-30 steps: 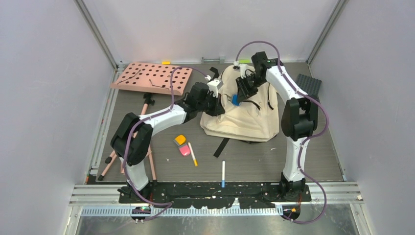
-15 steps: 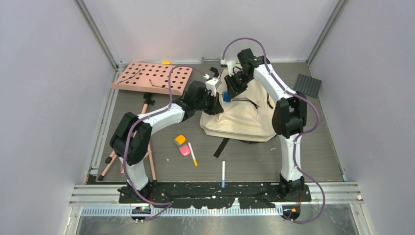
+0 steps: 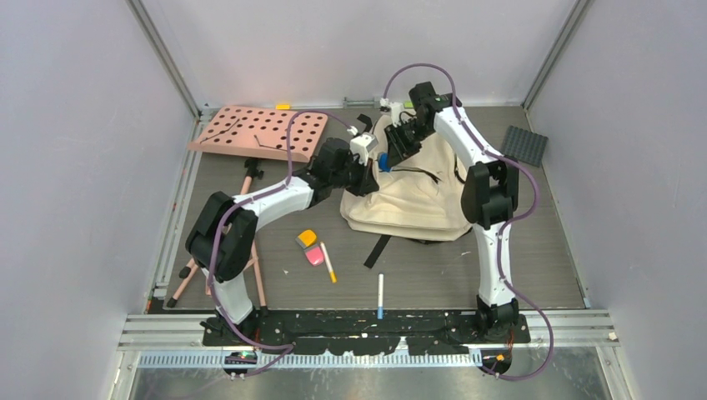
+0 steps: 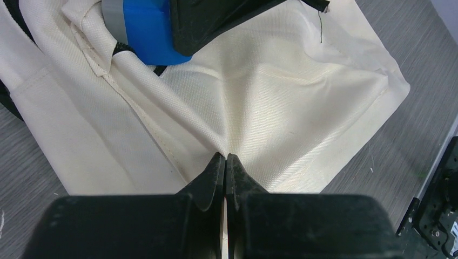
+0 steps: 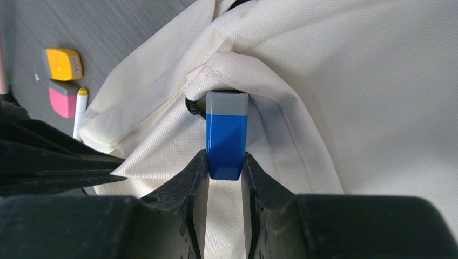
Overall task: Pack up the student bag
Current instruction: Adjust the student bag at the center of the board.
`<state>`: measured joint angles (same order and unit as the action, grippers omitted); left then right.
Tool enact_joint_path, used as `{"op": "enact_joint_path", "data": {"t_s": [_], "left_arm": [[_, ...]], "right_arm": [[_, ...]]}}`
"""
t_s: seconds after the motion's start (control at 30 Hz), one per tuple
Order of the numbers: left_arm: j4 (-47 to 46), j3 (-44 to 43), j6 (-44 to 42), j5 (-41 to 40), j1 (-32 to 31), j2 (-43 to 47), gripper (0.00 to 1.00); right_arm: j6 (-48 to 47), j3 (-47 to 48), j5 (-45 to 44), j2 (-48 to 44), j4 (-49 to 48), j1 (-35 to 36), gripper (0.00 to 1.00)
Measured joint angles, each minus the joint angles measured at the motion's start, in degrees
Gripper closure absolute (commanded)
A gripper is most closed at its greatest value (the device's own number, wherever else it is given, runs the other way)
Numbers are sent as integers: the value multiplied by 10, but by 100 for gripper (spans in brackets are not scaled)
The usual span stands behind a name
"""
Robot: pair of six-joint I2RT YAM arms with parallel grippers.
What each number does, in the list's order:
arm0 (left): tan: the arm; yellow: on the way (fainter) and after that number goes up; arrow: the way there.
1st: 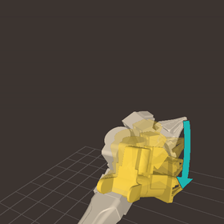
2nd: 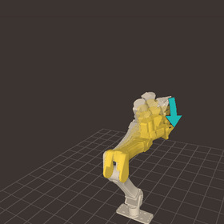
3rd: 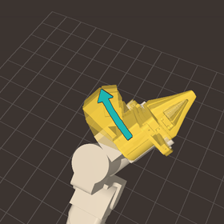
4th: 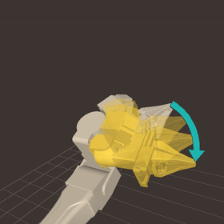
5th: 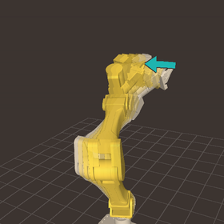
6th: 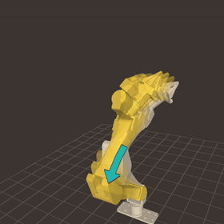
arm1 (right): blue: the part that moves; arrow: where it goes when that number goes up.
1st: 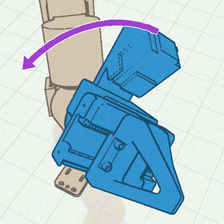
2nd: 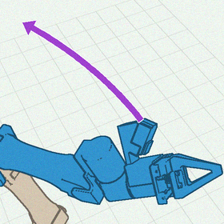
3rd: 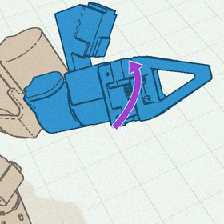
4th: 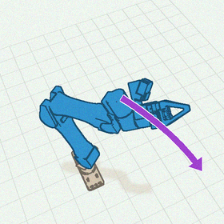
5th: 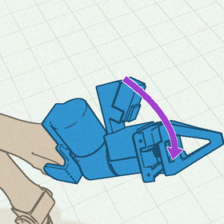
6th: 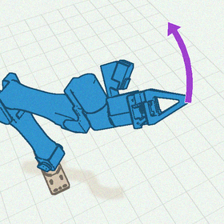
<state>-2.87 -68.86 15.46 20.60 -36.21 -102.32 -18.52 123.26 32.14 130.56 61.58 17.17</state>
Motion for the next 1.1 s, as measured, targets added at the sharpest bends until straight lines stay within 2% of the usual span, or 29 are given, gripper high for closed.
{"op": "enact_joint_path", "data": {"t_s": [0.23,0.57,0.8,0.97,1.0,1.03,1.1], "left_arm": [[17,0,-12,22,13,0,100],[87,-26,-32,34,25,-1,100],[150,-55,-60,-17,35,-1,100],[188,-84,-83,-95,43,-1,100],[195,-91,-84,-107,45,-1,99],[205,-101,-84,-120,47,-2,91],[225,-132,-83,-140,49,-11,65]], "right_arm": [[-18,-31,66,-2,-19,-7,99],[-30,-84,80,-33,-38,5,99],[12,-110,34,-59,-25,26,99],[87,-110,-20,-87,-33,13,99],[99,-110,-26,-94,-37,7,99],[116,-110,-31,-105,-43,-4,99],[143,-110,-41,-129,-57,-24,99]]}}
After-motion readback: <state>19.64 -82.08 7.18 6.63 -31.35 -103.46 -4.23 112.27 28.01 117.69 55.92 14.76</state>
